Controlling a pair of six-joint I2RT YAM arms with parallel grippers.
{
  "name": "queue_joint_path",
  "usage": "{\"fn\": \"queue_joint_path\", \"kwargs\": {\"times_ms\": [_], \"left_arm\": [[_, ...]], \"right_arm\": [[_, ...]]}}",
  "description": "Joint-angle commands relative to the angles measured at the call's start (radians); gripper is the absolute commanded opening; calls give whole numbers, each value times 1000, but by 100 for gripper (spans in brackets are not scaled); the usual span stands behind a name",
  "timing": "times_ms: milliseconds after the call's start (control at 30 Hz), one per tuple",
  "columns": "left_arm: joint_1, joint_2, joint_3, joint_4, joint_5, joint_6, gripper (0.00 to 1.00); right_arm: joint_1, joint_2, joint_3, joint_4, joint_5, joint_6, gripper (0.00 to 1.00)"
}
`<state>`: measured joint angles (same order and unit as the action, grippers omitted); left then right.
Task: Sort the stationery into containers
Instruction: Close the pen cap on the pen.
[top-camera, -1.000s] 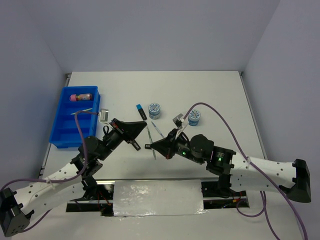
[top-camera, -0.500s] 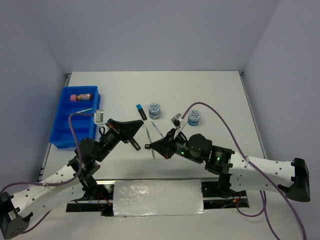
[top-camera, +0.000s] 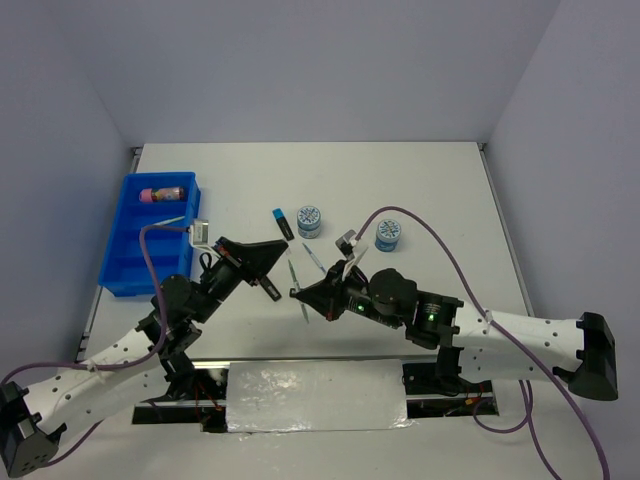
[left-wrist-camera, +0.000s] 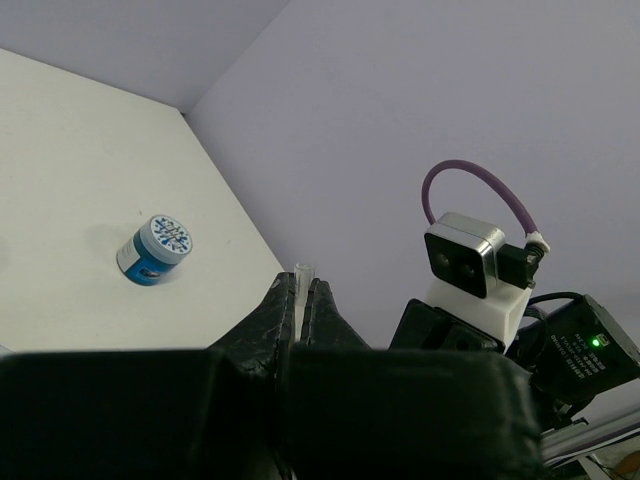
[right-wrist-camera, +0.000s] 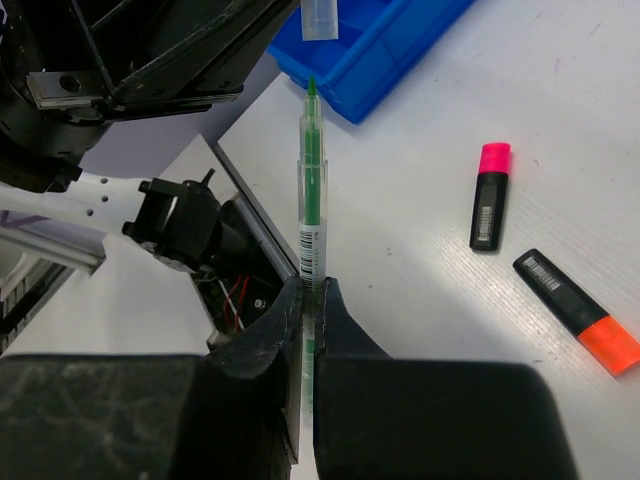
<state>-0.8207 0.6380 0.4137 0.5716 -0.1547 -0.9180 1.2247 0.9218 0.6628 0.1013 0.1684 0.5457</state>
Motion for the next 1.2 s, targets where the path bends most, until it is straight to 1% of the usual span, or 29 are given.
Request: {"fn": "queue_joint_path", "kwargs": {"times_ms": [0,833,1167], "left_arm": [[0,0,19,85,9,1,0],[0,22,2,114,47,1,0],[-1,32,-3,126,70,-4,0]], "right_arm": [[9,-3,55,20,10,-1,0],[9,-15,78,-18,71,-4,0],[9,-1,106,-35,89,-29,0]]}}
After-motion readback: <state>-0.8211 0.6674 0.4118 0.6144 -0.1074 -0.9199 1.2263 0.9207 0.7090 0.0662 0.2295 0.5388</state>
